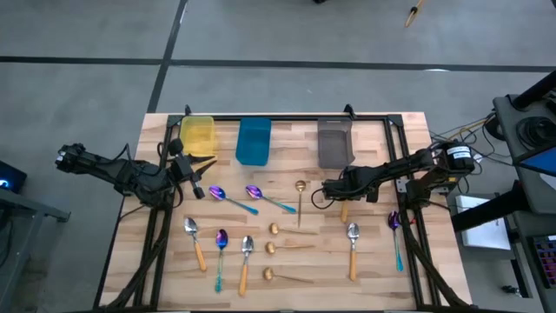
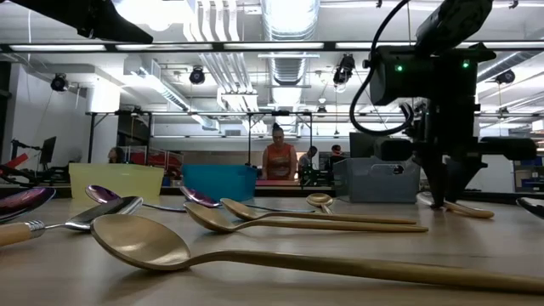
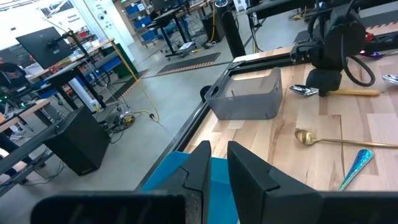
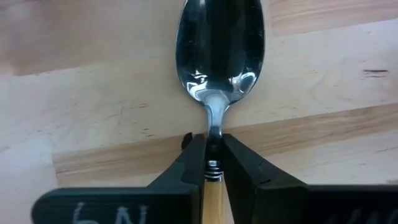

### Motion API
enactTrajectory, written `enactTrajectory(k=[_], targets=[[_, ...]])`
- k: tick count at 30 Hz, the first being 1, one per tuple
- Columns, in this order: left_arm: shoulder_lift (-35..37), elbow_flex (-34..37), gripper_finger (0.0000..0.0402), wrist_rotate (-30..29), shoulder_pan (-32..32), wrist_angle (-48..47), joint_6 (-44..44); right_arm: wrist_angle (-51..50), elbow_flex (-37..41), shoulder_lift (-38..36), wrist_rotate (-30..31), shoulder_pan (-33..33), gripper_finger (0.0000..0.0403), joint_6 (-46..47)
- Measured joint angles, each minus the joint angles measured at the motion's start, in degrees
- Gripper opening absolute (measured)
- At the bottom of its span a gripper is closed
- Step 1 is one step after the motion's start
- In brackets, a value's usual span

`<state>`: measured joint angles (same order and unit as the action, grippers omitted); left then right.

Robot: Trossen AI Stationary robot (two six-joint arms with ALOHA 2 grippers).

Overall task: Sort silverware by color (type)
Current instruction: Put the yellow spoon into the black bin

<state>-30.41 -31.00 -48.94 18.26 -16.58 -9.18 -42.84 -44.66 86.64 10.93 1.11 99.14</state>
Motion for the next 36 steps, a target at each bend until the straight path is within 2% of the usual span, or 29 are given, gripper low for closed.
enactTrajectory(k=[12, 21, 24, 26, 29, 31, 34, 36], targets=[[0.0, 0.0, 0.0036, 0.0, 0.0, 0.2, 0.0, -0.5, 0.1, -10.5, -2.4, 0.4, 0.0008, -10.1], [0.0, 0.0, 0.0036, 0.0, 0.0, 0.7, 0.0, -0.5, 0.1, -16.4, -0.3, 0.5, 0.0007, -14.8], [0.0, 0.0, 0.0036, 0.0, 0.0, 0.7, 0.0, 0.6, 0.1, -16.0, -0.3, 0.8, 0.0007, -22.3], [0.0, 0.0, 0.0036, 0.0, 0.0, 0.7, 0.0, 1.6, 0.0, -15.2, 0.4, 1.1, 0.0008, -31.2], [0.0, 0.0, 0.0036, 0.0, 0.0, 0.7, 0.0, 4.7, 0.1, -14.0, 5.4, 3.2, 0.0008, -43.5], [0.0, 0.0, 0.0036, 0.0, 0.0, 0.7, 0.0, 7.8, 0.5, -14.0, 11.6, 5.3, 0.0008, -48.7], [0.0, 0.0, 0.0036, 0.0, 0.0, 0.7, 0.0, 10.3, 2.0, -14.9, 20.7, 8.6, 0.0008, -50.5], [0.0, 0.0, 0.0036, 0.0, 0.0, 0.7, 0.0, 11.3, 3.6, -15.5, 23.6, 10.5, 0.0008, -48.0]])
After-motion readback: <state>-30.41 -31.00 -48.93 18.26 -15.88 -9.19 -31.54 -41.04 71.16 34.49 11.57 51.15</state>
